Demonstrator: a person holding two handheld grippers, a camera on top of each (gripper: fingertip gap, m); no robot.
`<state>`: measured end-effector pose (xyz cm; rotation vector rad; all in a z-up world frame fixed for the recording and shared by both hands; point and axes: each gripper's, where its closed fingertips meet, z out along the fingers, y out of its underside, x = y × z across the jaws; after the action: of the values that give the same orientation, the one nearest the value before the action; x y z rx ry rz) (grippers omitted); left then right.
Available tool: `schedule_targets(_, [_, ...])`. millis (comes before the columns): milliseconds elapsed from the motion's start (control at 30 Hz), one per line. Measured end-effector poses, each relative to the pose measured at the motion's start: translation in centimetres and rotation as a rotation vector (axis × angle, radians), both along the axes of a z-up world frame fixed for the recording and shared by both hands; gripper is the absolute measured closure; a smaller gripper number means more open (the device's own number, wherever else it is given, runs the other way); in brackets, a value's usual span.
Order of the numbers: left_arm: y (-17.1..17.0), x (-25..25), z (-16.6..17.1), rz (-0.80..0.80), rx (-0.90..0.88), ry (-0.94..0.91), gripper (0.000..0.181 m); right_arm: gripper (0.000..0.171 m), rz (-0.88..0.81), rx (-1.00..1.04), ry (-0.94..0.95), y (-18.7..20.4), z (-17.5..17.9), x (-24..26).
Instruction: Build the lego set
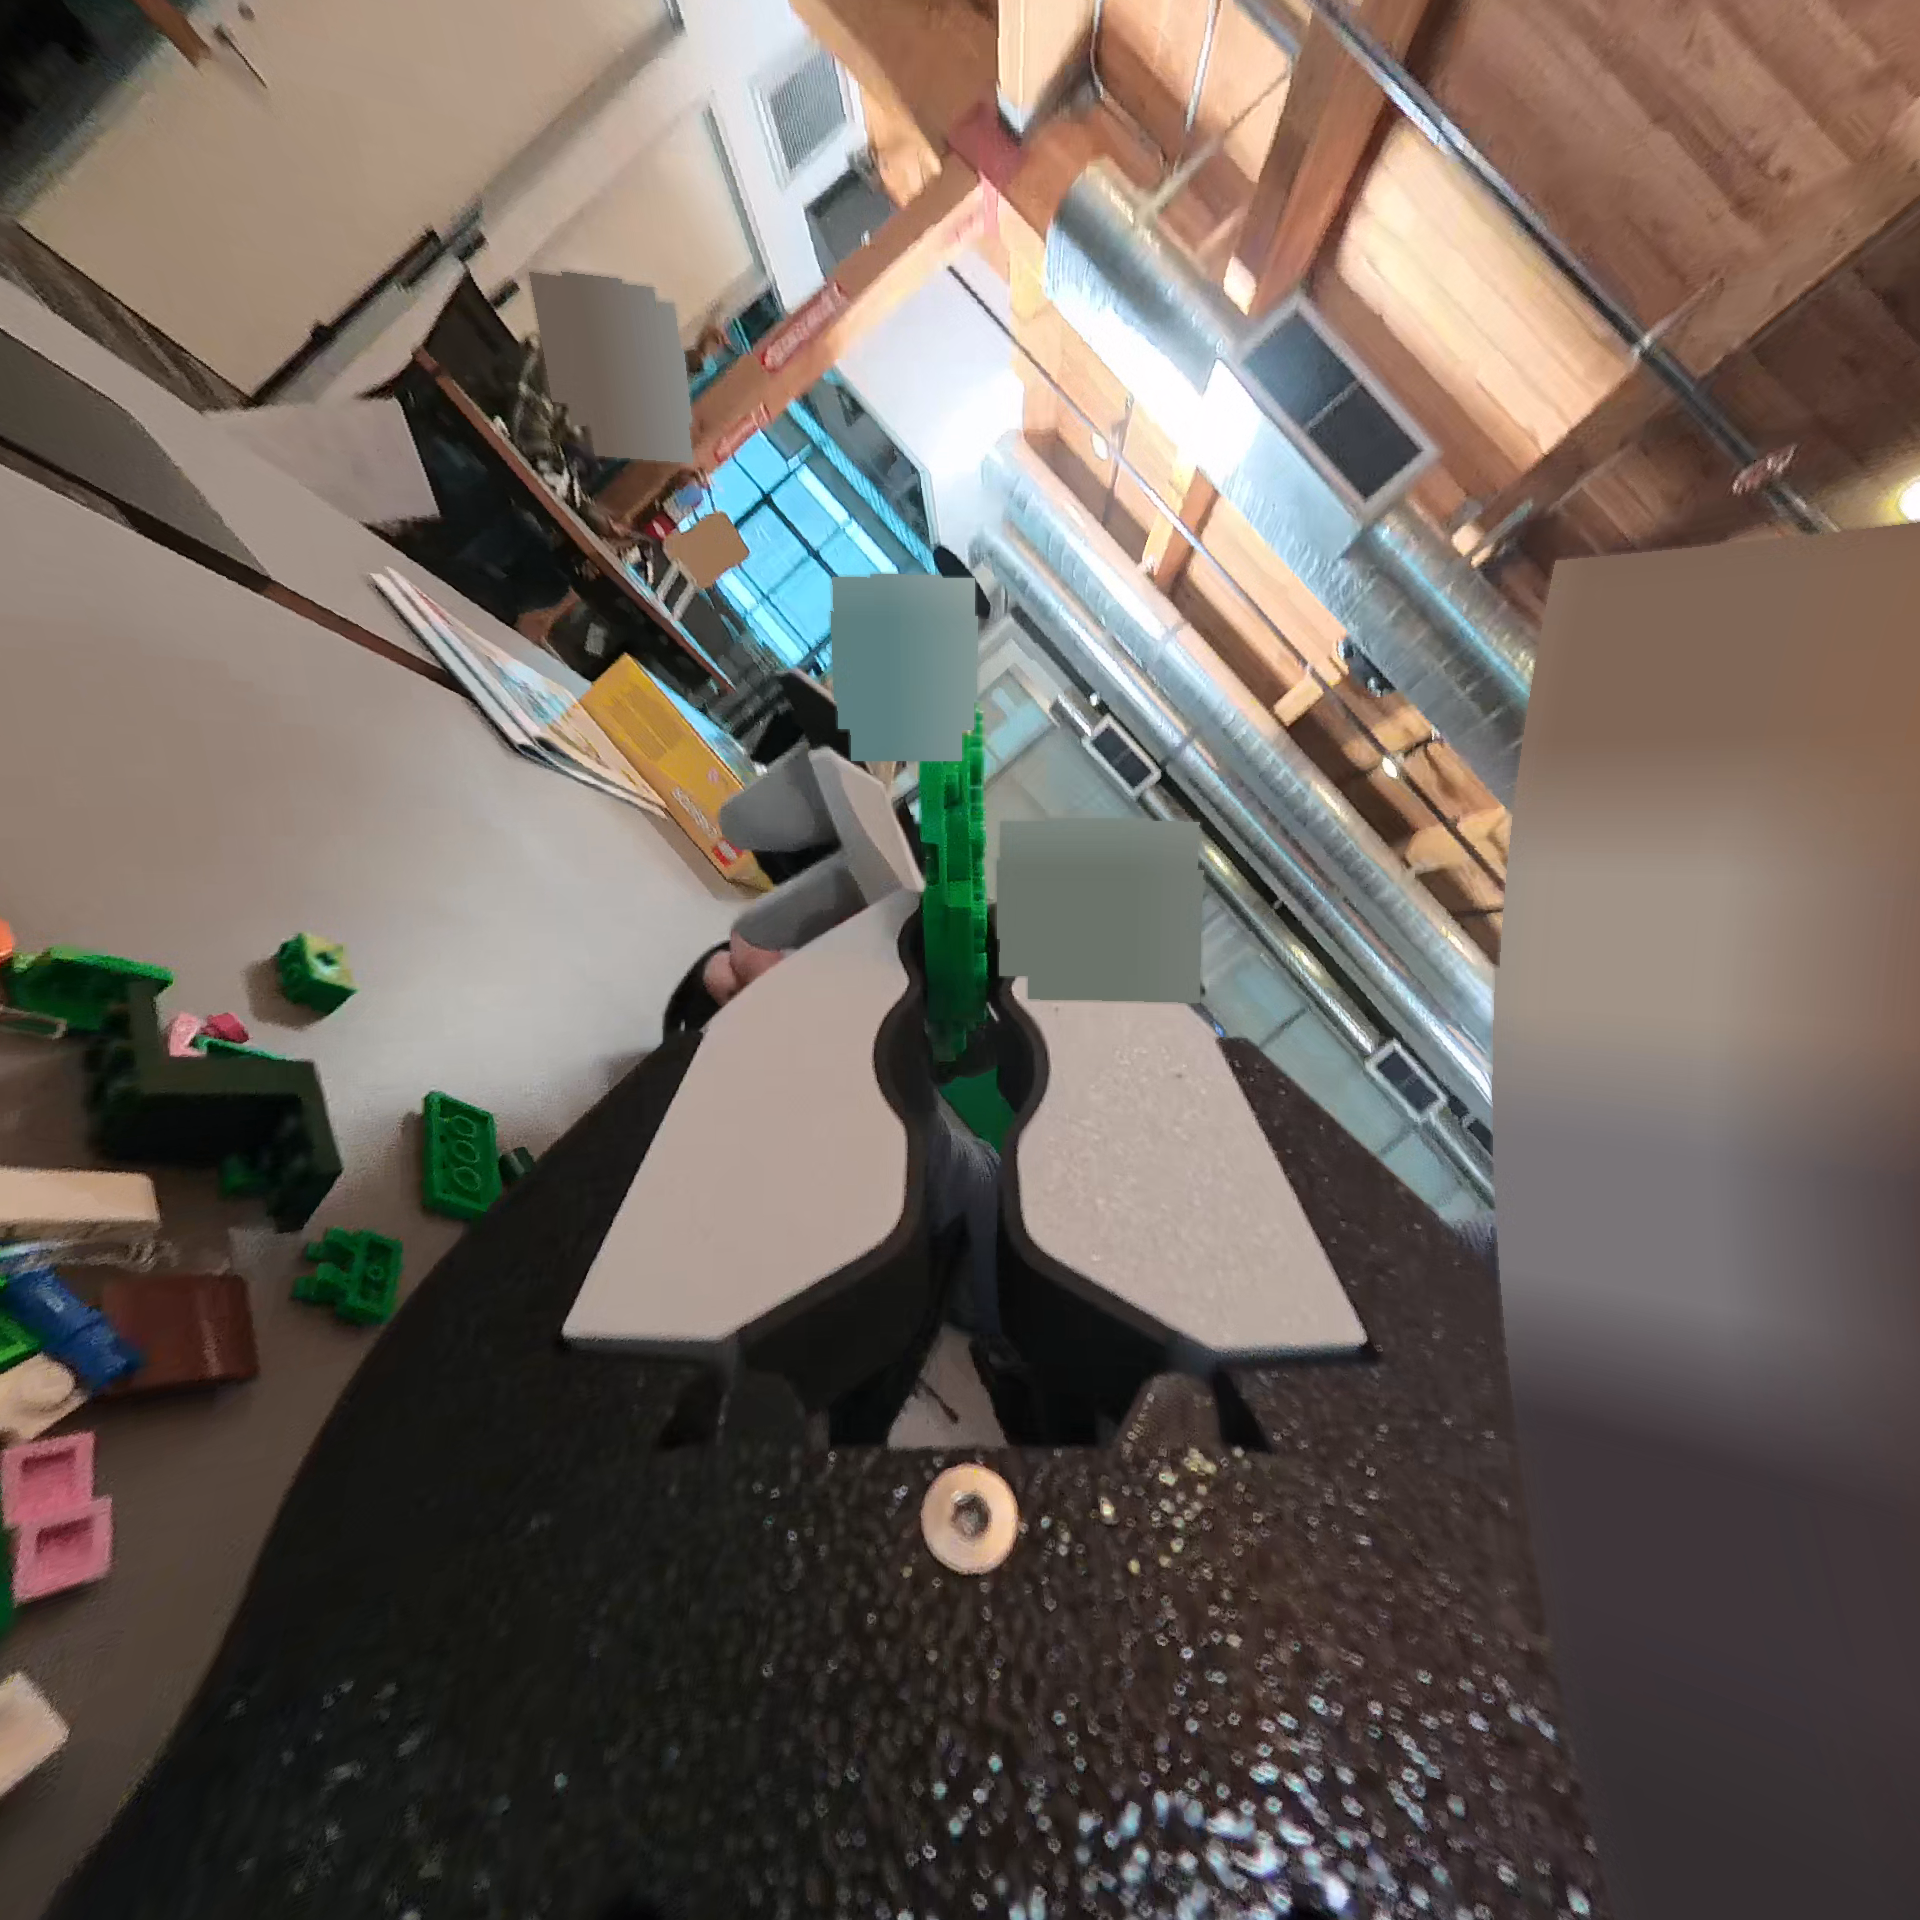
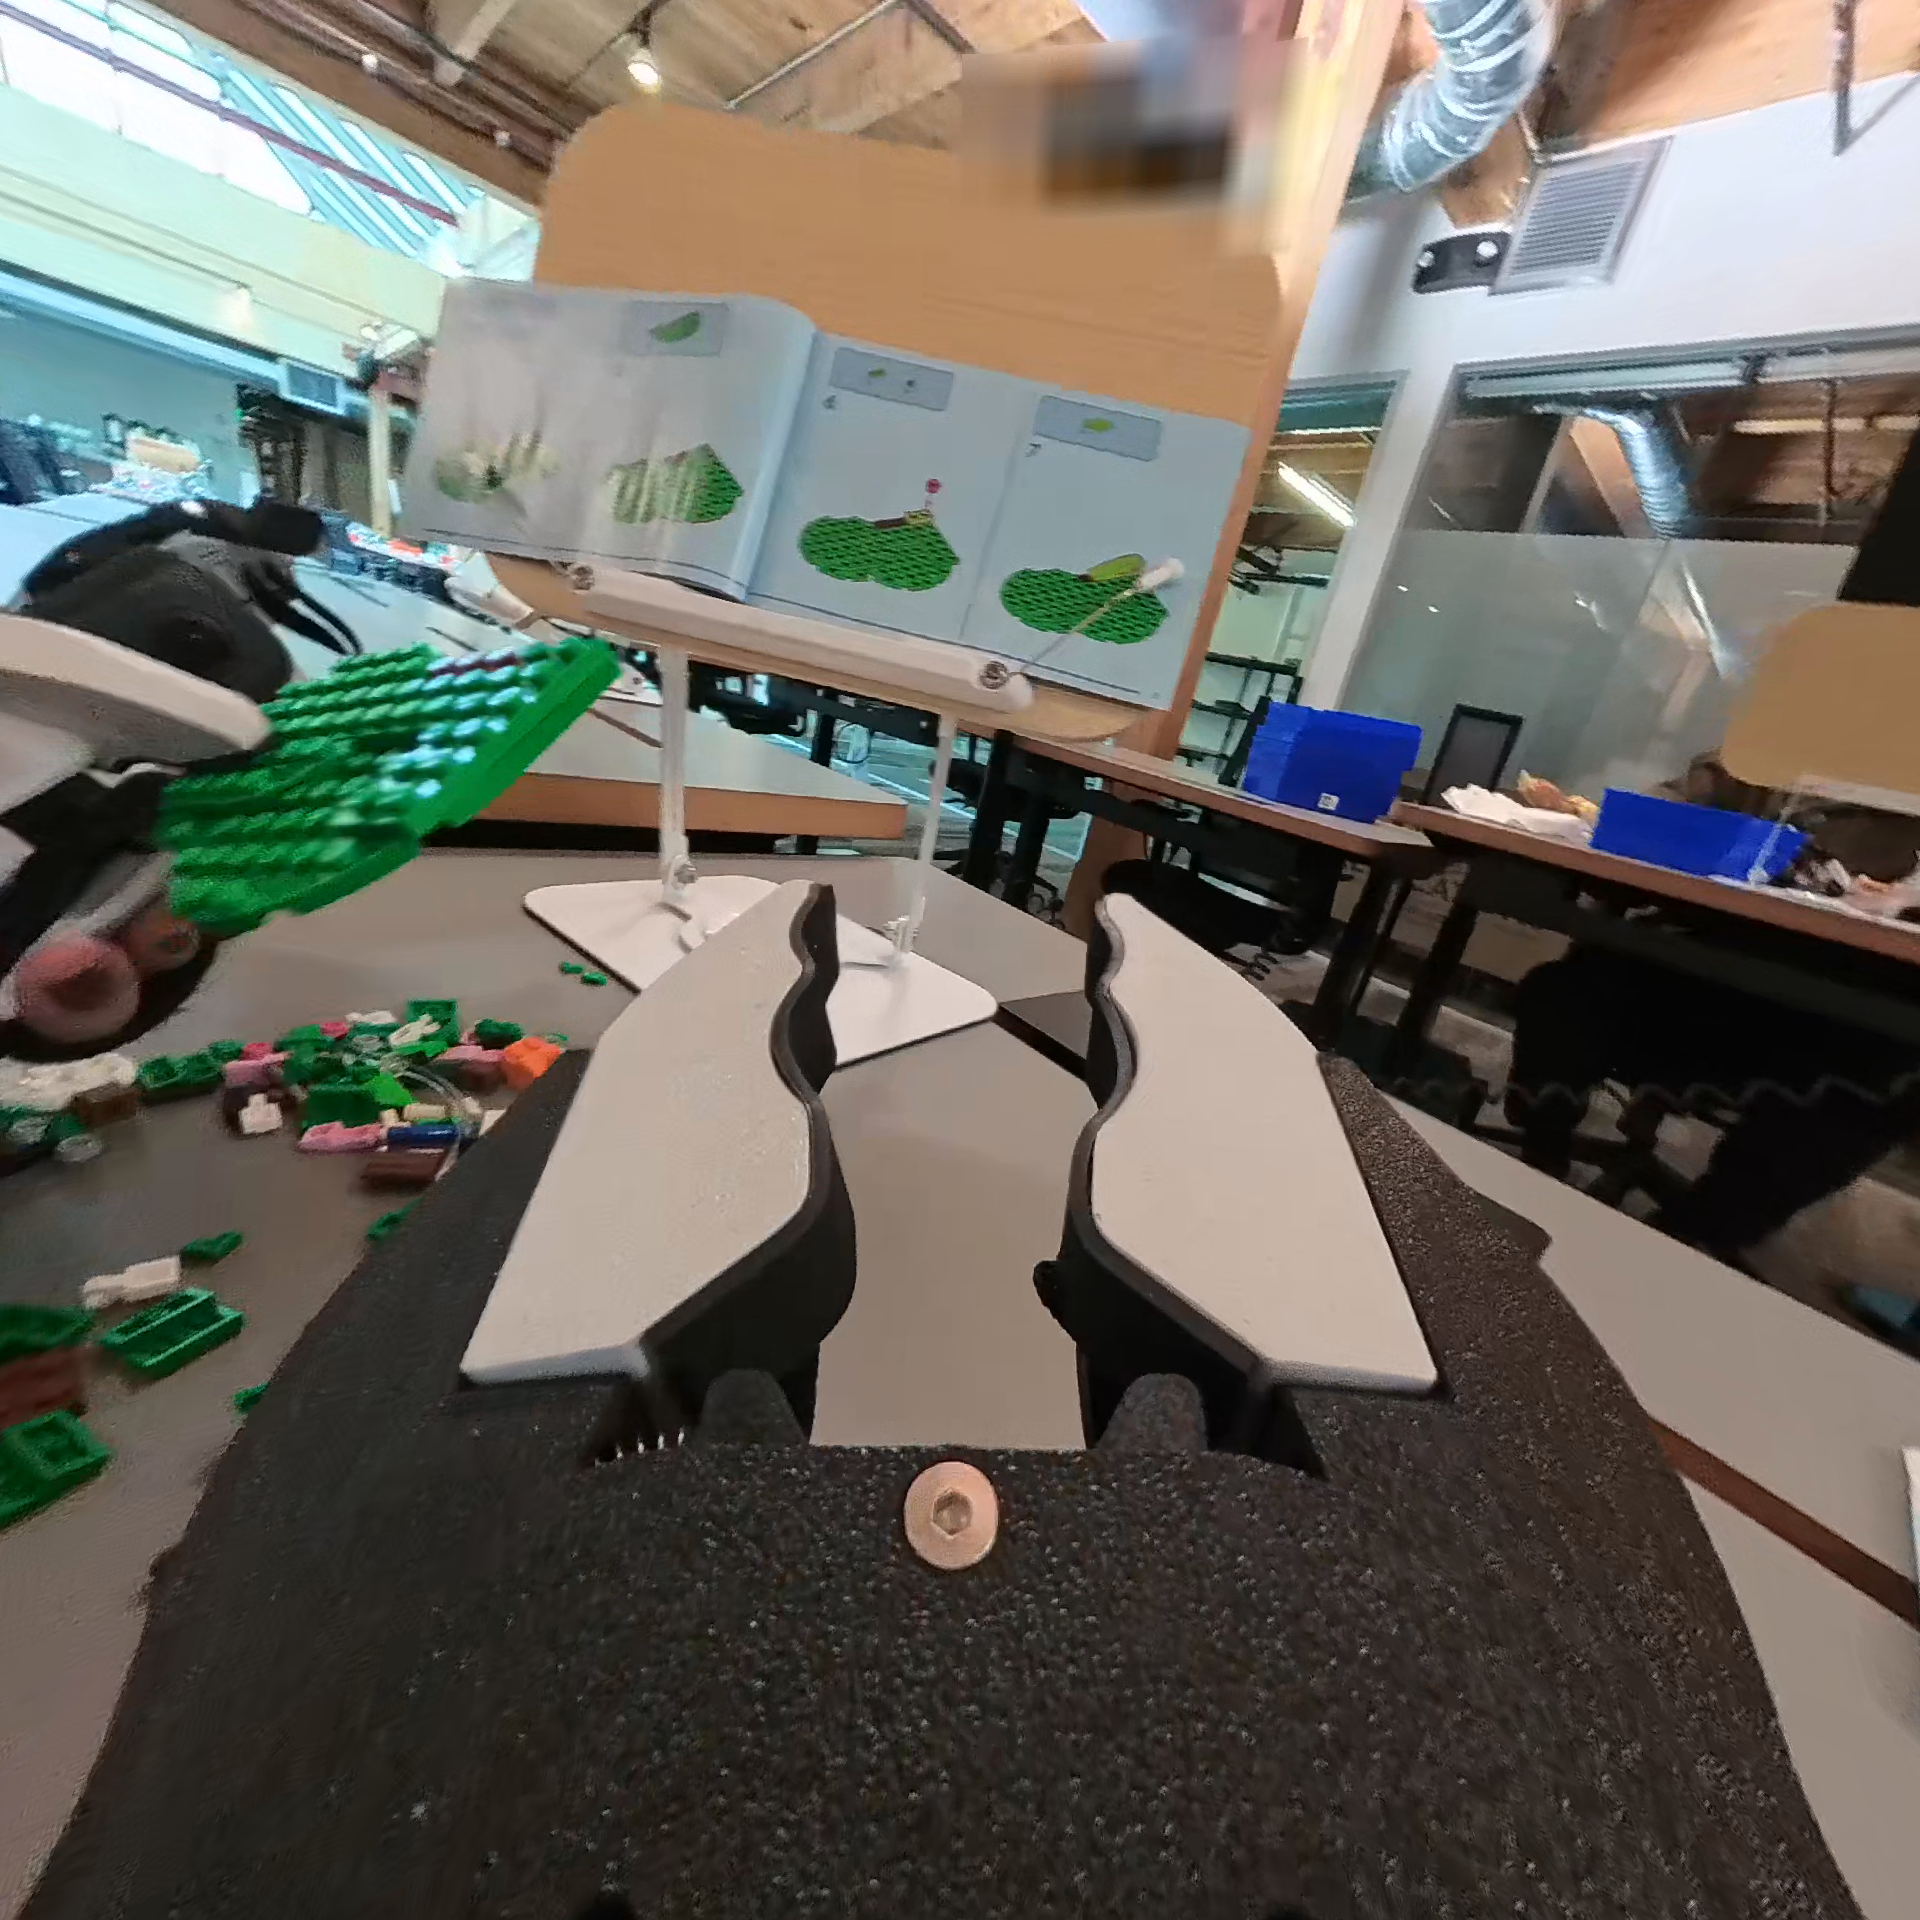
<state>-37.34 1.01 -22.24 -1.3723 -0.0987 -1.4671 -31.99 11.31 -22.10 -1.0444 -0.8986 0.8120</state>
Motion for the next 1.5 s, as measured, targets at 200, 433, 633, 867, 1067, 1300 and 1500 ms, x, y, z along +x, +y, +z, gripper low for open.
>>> schedule_targets(200, [0.2, -1.4, -0.6, 0.092, -0.018, -0.006, 0.173, 0.129, 0.071, 0.053, 0.001, -1.6, 0.2, -0.1])
schedule_targets(433, [0.3, -2.0, -0.5, 0.153, -0.002, 0.027, 0.174, 0.129, 0.080, 0.040, -0.001, -1.6, 0.1, -0.2])
schedule_targets(633, [0.2, -1.6, -0.8, 0.140, -0.004, 0.036, 0.173, 0.131, 0.080, 0.034, -0.003, -1.6, 0.0, -0.2])
schedule_targets(867, [0.1, -2.0, -0.5, 0.157, 0.008, 0.039, 0.173, 0.132, 0.088, 0.038, -0.020, -1.8, -0.2, -0.4])
schedule_targets(1067, [0.0, -2.5, -0.1, 0.190, 0.025, 0.059, 0.173, 0.132, 0.085, 0.037, -0.023, -1.7, -0.3, -0.4])
schedule_targets(1300, [-0.1, -2.9, 0.1, 0.213, 0.042, 0.075, 0.173, 0.133, 0.083, 0.035, -0.027, -1.6, -0.3, -0.5])
schedule_targets(1500, [-0.1, -2.9, -0.1, 0.210, 0.034, 0.073, 0.173, 0.133, 0.084, 0.037, -0.031, -1.6, -0.4, -0.5])
